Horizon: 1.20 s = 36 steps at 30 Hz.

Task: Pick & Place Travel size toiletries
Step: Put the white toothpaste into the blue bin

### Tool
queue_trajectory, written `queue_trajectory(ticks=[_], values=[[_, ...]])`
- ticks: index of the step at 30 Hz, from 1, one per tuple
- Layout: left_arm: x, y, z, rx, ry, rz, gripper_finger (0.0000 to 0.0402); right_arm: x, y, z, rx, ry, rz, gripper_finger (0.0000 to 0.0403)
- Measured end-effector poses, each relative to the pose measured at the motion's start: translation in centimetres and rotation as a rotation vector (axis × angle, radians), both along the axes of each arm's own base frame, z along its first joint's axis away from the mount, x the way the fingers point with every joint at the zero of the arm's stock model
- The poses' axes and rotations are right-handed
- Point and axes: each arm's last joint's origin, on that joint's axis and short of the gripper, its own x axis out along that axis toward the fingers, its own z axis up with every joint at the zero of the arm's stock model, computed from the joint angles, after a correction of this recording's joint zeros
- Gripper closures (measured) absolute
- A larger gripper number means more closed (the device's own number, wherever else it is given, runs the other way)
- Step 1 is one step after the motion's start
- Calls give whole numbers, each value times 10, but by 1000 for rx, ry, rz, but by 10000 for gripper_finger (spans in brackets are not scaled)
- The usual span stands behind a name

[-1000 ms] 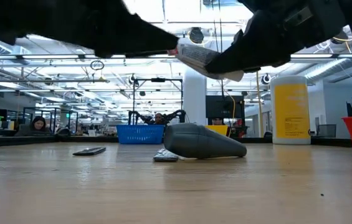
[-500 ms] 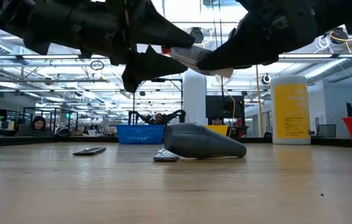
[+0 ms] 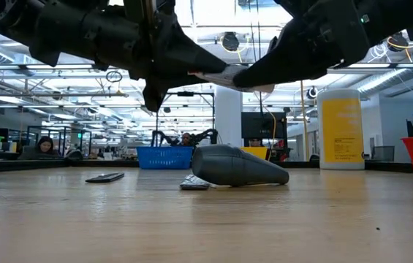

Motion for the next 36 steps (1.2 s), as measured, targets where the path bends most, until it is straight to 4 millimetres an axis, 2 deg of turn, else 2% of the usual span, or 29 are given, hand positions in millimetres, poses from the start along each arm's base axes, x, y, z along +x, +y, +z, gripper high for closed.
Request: queue_trajectory(ticks=[4,9,12,15,19,22,25,28,31,36], values=[[-1,0,-3,31,32,-3,387,-3,-4,-2,-31,61,-6,262],[-6,6,-8,94,149,17,392,-20,-13,4,4,193,-62,177],[-13,19,1,148,231,103,394,-30,-17,7,54,246,-113,145],[-25,40,17,256,314,247,384,-33,-19,6,77,253,-129,131],[-38,88,51,360,437,403,389,-37,-20,-3,65,216,-107,132],[-48,136,68,346,560,491,396,-41,-24,-11,61,180,-95,138],[-56,187,79,285,616,544,385,-46,-26,-17,69,122,-82,144],[-64,232,76,261,626,562,371,-50,-28,-22,91,65,-75,147],[-76,267,67,220,633,597,368,-53,-29,-25,102,32,-70,147],[-86,310,44,124,610,604,381,-55,-30,-26,103,21,-66,148]])
